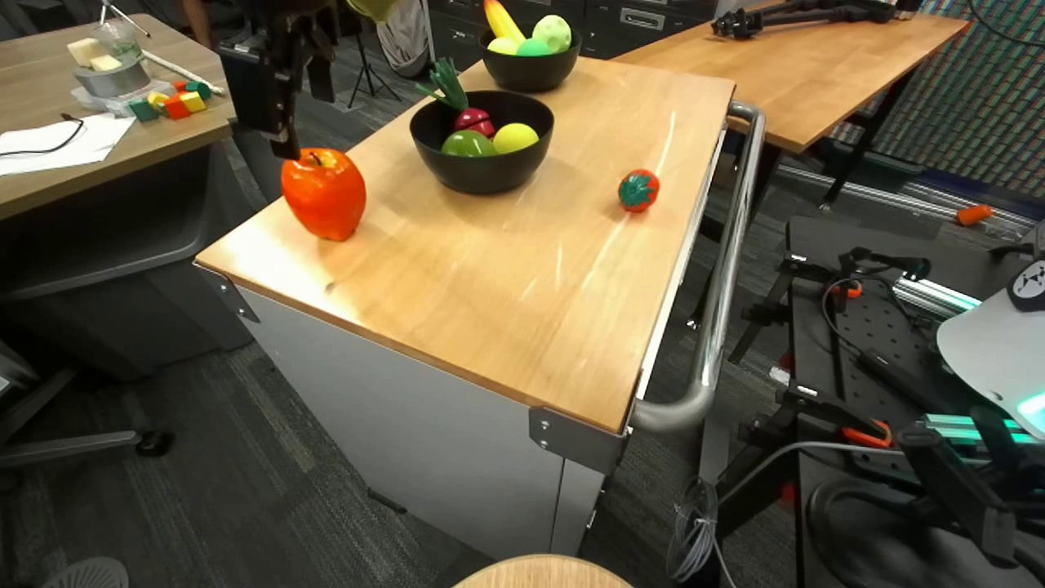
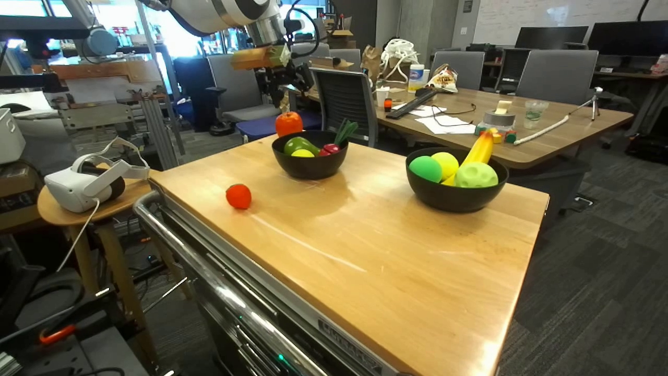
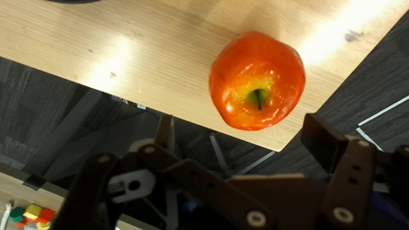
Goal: Pick up all the fruit plush toy from the table and put them in the two black bowl
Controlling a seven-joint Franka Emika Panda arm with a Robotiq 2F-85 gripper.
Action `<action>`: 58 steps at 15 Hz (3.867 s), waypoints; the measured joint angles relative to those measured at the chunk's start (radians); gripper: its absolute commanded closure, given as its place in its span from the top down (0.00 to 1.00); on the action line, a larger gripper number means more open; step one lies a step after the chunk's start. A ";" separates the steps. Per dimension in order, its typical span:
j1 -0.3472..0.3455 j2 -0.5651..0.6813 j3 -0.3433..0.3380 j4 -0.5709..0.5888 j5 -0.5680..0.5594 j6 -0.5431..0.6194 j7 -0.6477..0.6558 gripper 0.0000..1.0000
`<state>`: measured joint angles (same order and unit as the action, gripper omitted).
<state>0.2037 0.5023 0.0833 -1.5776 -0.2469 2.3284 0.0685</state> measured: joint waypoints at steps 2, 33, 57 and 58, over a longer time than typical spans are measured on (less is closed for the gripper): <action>-0.010 0.015 0.012 0.001 0.049 0.001 -0.046 1.00; 0.050 -0.266 -0.029 -0.173 -0.028 -0.589 0.651 0.59; -0.026 0.294 -0.157 0.609 0.033 -1.053 1.094 0.59; -0.026 0.324 -0.158 0.646 0.033 -1.067 1.094 0.59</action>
<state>0.1781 0.8262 -0.0747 -0.9313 -0.2135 1.2612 1.1625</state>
